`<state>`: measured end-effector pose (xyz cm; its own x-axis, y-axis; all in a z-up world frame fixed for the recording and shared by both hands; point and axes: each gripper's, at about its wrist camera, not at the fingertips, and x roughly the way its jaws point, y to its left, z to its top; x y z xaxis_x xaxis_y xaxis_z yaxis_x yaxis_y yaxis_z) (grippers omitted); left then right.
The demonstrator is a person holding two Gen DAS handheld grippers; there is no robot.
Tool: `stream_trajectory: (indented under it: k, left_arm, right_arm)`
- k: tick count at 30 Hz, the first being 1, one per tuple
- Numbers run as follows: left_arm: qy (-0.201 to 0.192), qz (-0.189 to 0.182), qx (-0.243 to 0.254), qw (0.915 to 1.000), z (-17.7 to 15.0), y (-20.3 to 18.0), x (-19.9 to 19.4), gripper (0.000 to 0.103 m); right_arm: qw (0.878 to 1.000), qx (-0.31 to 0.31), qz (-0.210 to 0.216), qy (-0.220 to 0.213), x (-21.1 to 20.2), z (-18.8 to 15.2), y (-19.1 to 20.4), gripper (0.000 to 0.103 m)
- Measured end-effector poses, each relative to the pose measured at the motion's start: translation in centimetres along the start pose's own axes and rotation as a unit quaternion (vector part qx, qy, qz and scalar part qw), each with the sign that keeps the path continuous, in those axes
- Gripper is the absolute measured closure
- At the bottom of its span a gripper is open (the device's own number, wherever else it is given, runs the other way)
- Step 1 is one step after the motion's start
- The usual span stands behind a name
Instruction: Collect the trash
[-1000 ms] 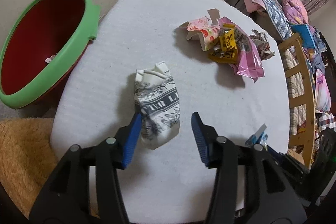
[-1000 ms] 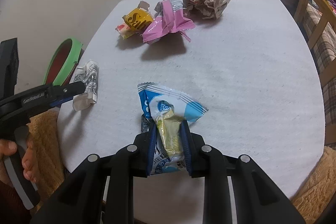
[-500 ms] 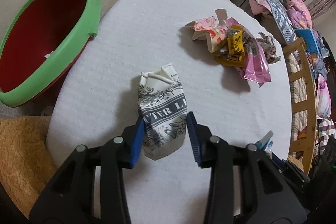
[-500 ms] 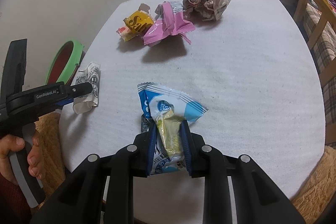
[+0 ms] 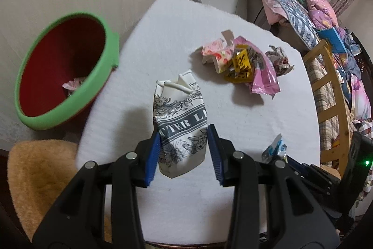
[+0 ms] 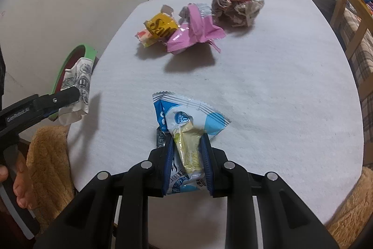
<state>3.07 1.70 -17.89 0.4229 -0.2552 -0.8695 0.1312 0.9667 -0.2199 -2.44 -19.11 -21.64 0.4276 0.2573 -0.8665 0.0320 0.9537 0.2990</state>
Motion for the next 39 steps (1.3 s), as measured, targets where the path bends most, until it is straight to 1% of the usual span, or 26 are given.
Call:
stream_trajectory:
  k: [6,9,17,23,29,39]
  left_arm:
    - [-0.02,0.007,-0.009,0.9997,0.2,0.8,-1.2,0.065]
    - [-0.022,0.01,-0.015,0.9996,0.3,1.3,-1.4,0.065]
    - [-0.042,0.031,-0.015,0.9985,1.4,2.7,-2.7,0.065]
    - [-0.061,0.039,-0.033,0.9968,2.0,4.2,-3.9,0.065]
    - [-0.062,0.044,-0.041,0.9962,2.1,5.0,-4.1,0.065]
    - [-0.066,0.049,-0.049,0.9955,2.0,5.7,-4.2,0.065]
  right_arm:
    - [1.0,-0.024,0.004,-0.011,-0.6,0.5,1.4,0.08]
    - [0.999,-0.036,0.003,-0.012,-0.7,0.8,2.1,0.08]
    - [0.998,-0.049,0.008,-0.022,-1.0,2.3,3.9,0.08]
    - [0.997,-0.064,0.012,-0.03,-1.4,2.9,5.2,0.08]
    - [0.997,-0.075,0.015,-0.024,-1.1,2.7,6.2,0.08]
    - [0.997,-0.078,0.018,-0.018,-0.7,2.8,6.2,0.08]
